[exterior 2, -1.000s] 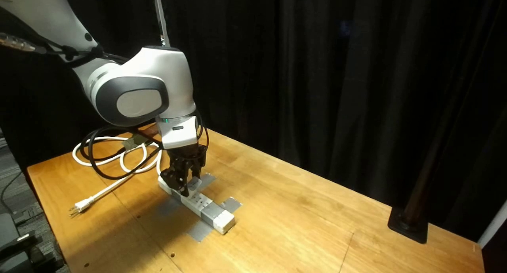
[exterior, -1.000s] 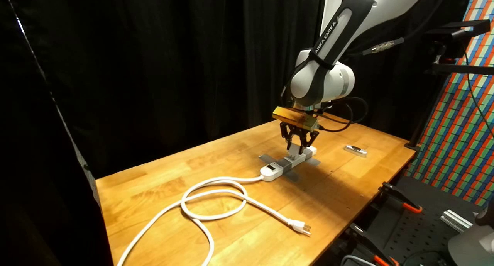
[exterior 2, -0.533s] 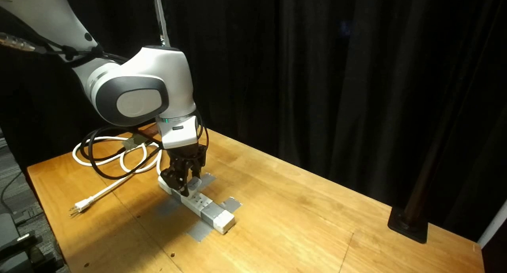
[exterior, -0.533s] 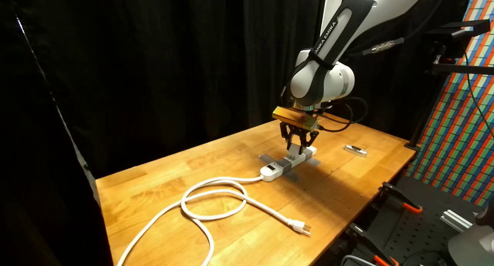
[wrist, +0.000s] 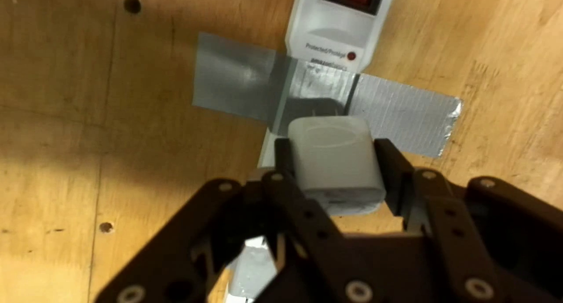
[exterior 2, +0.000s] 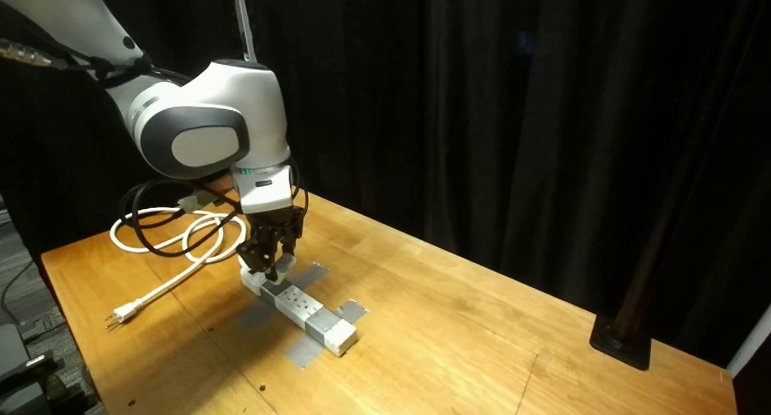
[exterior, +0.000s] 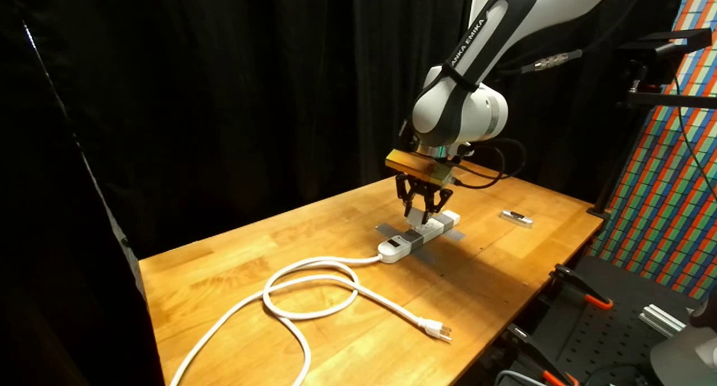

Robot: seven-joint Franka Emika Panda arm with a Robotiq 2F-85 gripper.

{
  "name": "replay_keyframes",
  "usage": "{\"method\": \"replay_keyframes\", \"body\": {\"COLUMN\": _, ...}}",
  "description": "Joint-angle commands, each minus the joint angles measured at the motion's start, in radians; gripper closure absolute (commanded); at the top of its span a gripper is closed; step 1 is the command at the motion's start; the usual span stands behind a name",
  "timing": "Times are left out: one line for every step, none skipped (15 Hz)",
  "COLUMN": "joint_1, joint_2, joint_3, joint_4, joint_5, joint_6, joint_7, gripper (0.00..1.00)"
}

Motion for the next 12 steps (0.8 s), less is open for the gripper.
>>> {"method": "replay_keyframes", "body": {"joint_1": -0.021, "joint_2": -0.078, "joint_3": 0.02, "joint_4": -0.015, "joint_5": 0.02, "joint_6": -0.011, "joint_7": -0.029, "gripper": 0.77}}
{"method": "replay_keyframes", "body": {"joint_1": -0.019, "joint_2": -0.084, "joint_3": 0.013, "joint_4": -0.015, "joint_5": 0.009, "joint_6": -0.01, "joint_7": -0.022, "gripper": 0.77}}
{"method": "replay_keyframes", "body": {"joint_1": -0.01, "joint_2": -0.085, "joint_3": -0.002, "joint_4": -0.016, "joint_5": -0.013, "joint_6": 0.002, "joint_7": -0.001, "gripper": 0.77}}
{"method": "replay_keyframes", "body": {"joint_1": 0.0, "joint_2": -0.082, "joint_3": -0.022, "joint_4": -0.016, "joint_5": -0.042, "joint_6": 0.01, "joint_7": 0.024, "gripper": 0.77}}
{"method": "replay_keyframes", "body": {"joint_1": 0.014, "joint_2": -0.078, "joint_3": -0.046, "joint_4": -0.019, "joint_5": -0.081, "joint_6": 0.024, "joint_7": 0.058, "gripper": 0.77}}
{"method": "replay_keyframes", "body": {"joint_1": 0.02, "joint_2": -0.073, "joint_3": -0.063, "joint_4": -0.015, "joint_5": -0.111, "joint_6": 0.003, "joint_7": 0.089, "gripper": 0.77}}
{"method": "replay_keyframes", "body": {"joint_1": 0.025, "joint_2": -0.068, "joint_3": -0.078, "joint_4": -0.014, "joint_5": -0.141, "joint_6": -0.003, "joint_7": 0.118, "gripper": 0.77}}
{"method": "replay_keyframes", "body": {"joint_1": 0.03, "joint_2": -0.057, "joint_3": -0.093, "joint_4": -0.011, "joint_5": -0.17, "joint_6": -0.011, "joint_7": 0.152, "gripper": 0.77}}
{"method": "replay_keyframes", "body": {"joint_1": 0.033, "joint_2": -0.049, "joint_3": -0.103, "joint_4": -0.007, "joint_5": -0.192, "joint_6": -0.025, "joint_7": 0.181, "gripper": 0.77}}
{"method": "replay_keyframes", "body": {"joint_1": 0.032, "joint_2": -0.04, "joint_3": -0.105, "joint_4": -0.002, "joint_5": -0.202, "joint_6": -0.044, "joint_7": 0.199, "gripper": 0.77}}
{"method": "replay_keyframes", "body": {"joint_1": 0.027, "joint_2": -0.029, "joint_3": -0.101, "joint_4": 0.004, "joint_5": -0.205, "joint_6": -0.07, "joint_7": 0.212, "gripper": 0.77}}
{"method": "replay_keyframes", "body": {"joint_1": 0.018, "joint_2": -0.021, "joint_3": -0.089, "joint_4": 0.009, "joint_5": -0.193, "joint_6": -0.093, "joint_7": 0.21, "gripper": 0.77}}
